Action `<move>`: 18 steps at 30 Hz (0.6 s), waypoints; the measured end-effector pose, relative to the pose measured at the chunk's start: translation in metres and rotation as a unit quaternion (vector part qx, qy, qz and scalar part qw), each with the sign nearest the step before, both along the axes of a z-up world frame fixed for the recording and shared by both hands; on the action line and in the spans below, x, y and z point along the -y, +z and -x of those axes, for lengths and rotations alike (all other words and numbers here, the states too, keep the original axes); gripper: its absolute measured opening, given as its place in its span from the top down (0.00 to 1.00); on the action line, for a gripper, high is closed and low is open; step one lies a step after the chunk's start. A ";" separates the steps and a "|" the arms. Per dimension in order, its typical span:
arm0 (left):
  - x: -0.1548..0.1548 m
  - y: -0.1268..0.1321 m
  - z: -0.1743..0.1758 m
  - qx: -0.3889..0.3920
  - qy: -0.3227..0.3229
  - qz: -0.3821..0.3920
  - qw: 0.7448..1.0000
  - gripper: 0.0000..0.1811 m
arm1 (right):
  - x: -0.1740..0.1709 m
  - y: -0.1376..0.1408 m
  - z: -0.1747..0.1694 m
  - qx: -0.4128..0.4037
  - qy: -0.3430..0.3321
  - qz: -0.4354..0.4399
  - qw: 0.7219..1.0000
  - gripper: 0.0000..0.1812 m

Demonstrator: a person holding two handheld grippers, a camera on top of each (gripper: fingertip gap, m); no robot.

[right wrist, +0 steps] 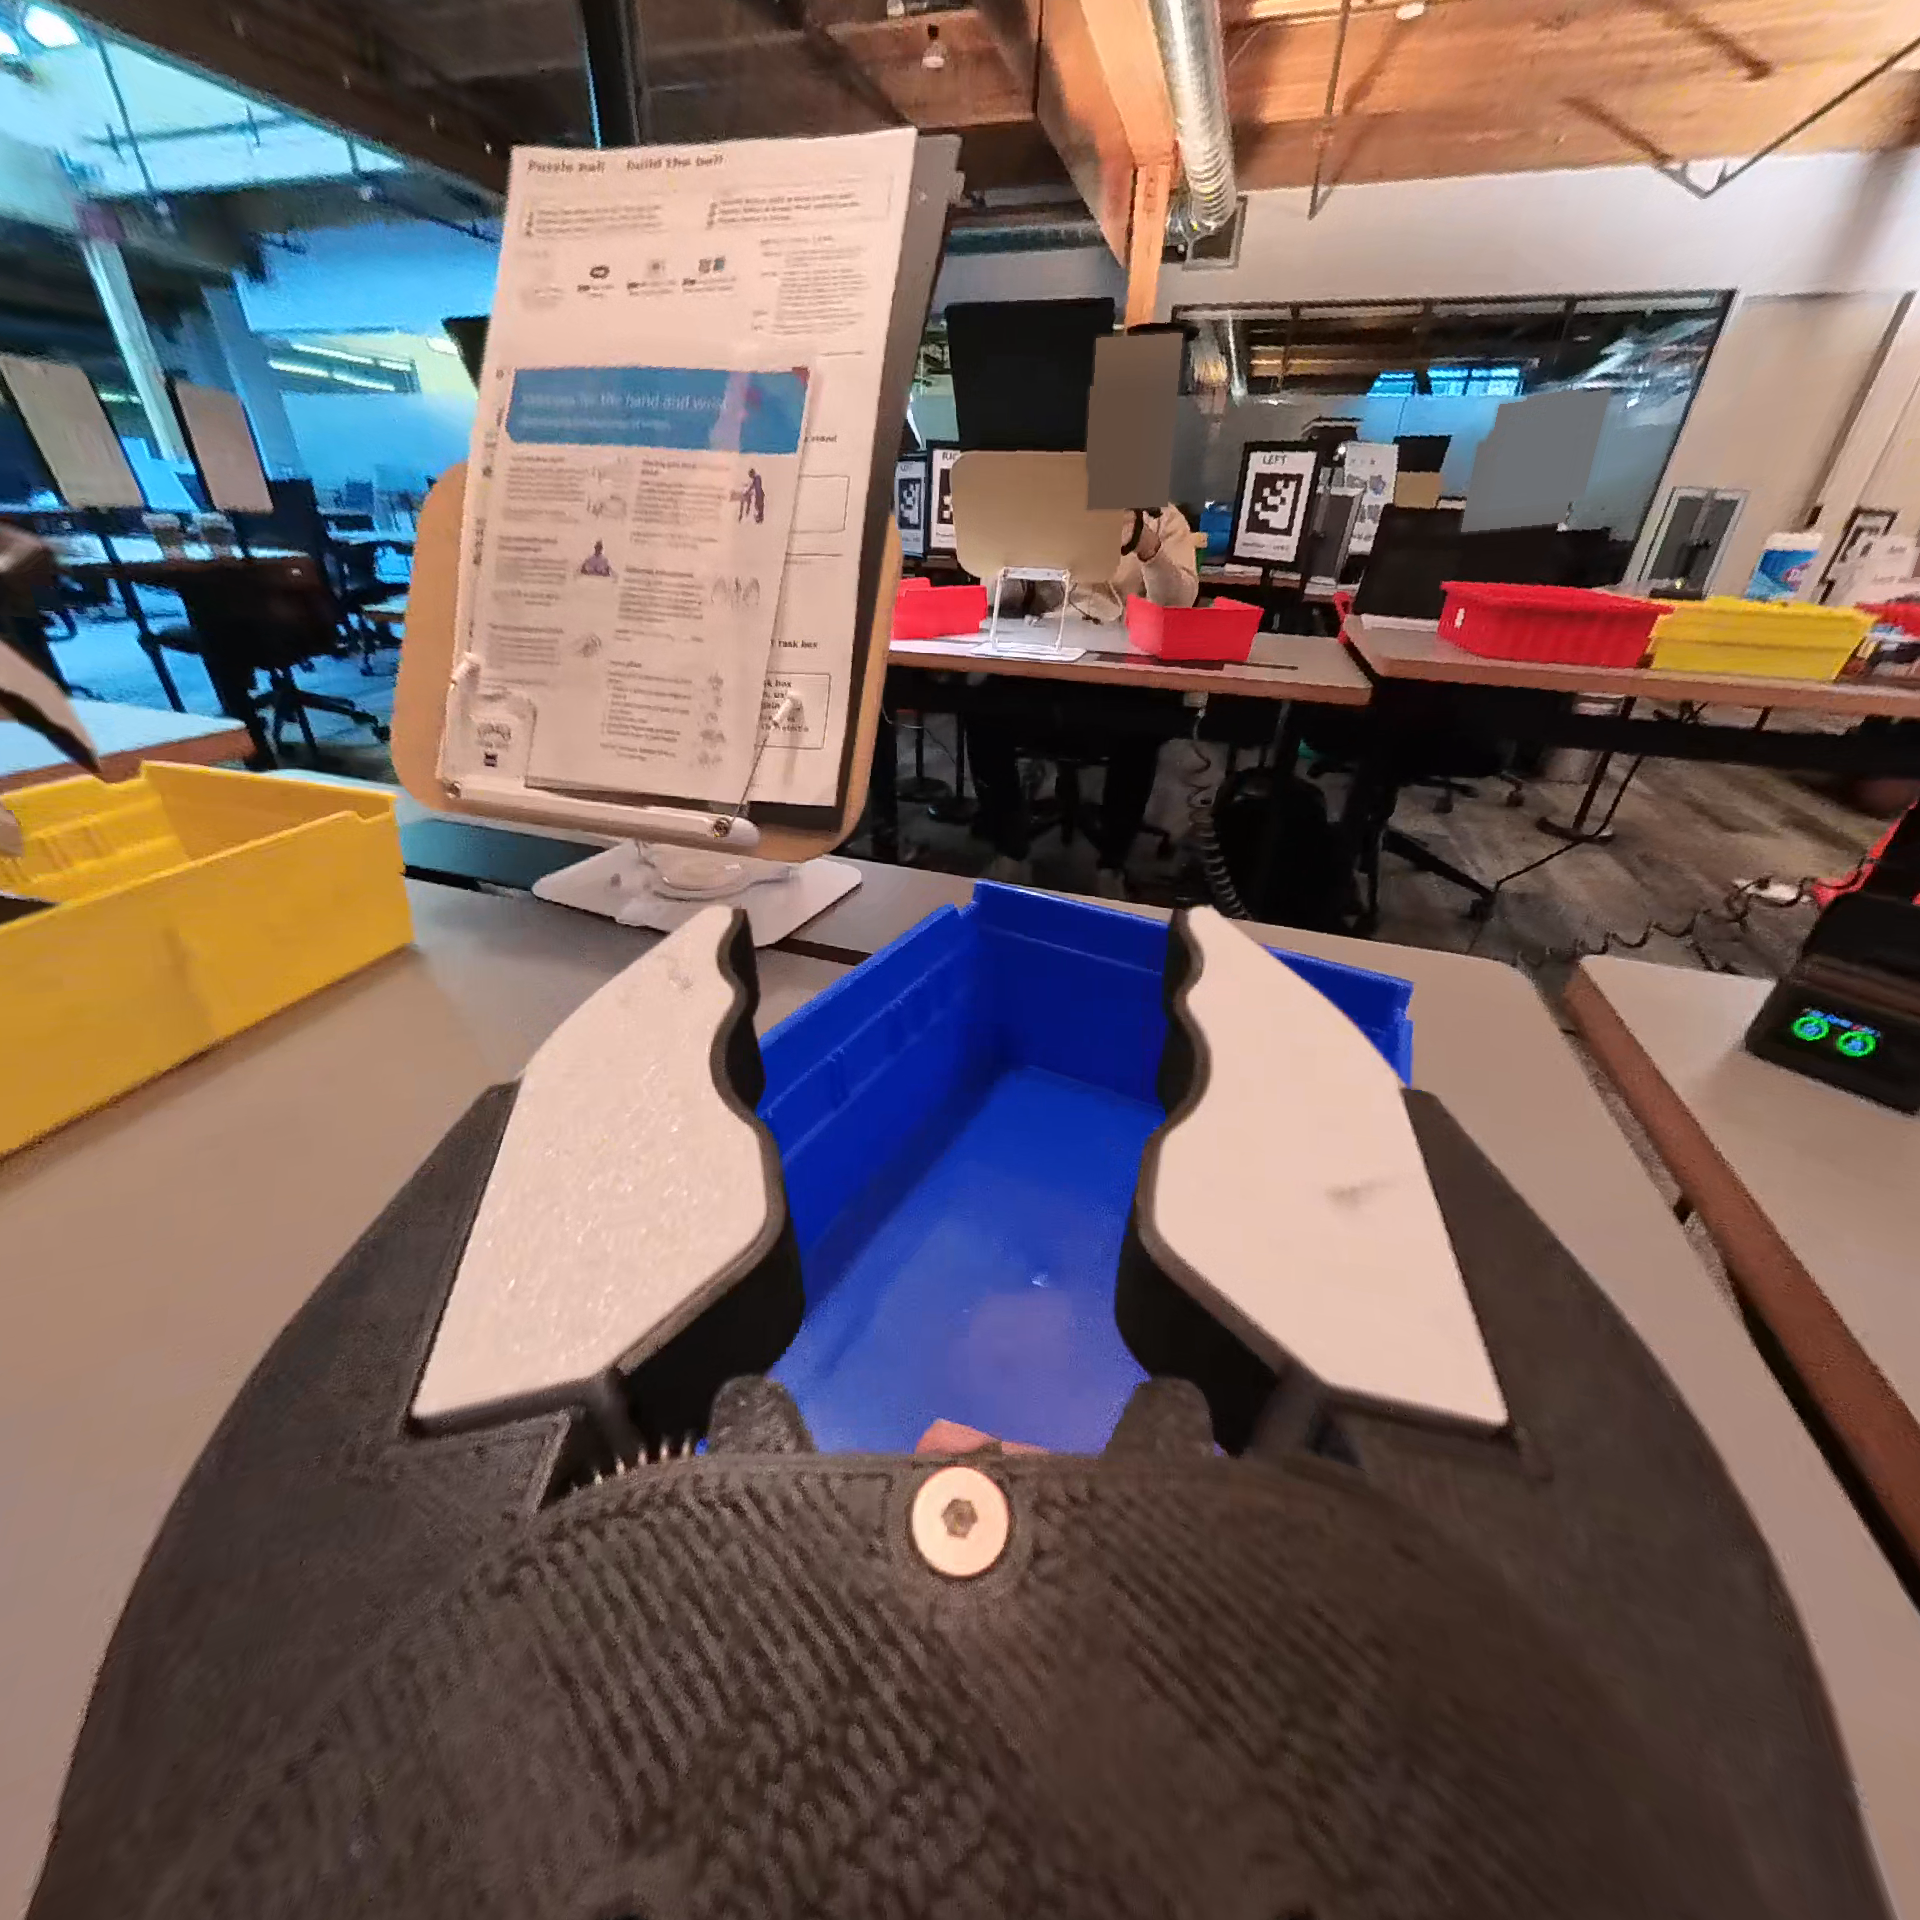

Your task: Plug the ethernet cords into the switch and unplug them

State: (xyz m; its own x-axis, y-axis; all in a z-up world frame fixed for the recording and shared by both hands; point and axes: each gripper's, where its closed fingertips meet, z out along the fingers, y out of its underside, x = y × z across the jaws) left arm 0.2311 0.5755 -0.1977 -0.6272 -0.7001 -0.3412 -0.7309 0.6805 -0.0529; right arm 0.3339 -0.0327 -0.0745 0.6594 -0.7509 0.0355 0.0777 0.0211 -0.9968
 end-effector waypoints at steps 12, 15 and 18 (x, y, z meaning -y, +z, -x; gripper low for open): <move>0.002 -0.071 0.005 -0.227 -0.165 -0.031 0.959 0.61 | 0.004 -0.013 -0.005 -0.021 0.021 -0.009 1.000 0.60; 0.003 -0.075 0.006 -0.231 -0.187 -0.032 0.954 0.59 | 0.005 -0.017 -0.009 -0.022 0.012 -0.010 1.000 0.62; 0.006 -0.075 0.009 -0.236 -0.203 -0.017 0.950 0.64 | 0.003 -0.019 -0.010 -0.028 0.017 -0.015 0.999 0.62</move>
State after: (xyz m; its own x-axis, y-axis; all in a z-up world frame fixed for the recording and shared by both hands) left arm 0.2224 0.5698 -0.2732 -0.9321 -0.3612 0.0270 -0.3443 0.9067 0.2435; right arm 0.3439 -0.0358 -0.0938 0.6853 -0.7278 -0.0246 0.0209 0.0534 -0.9984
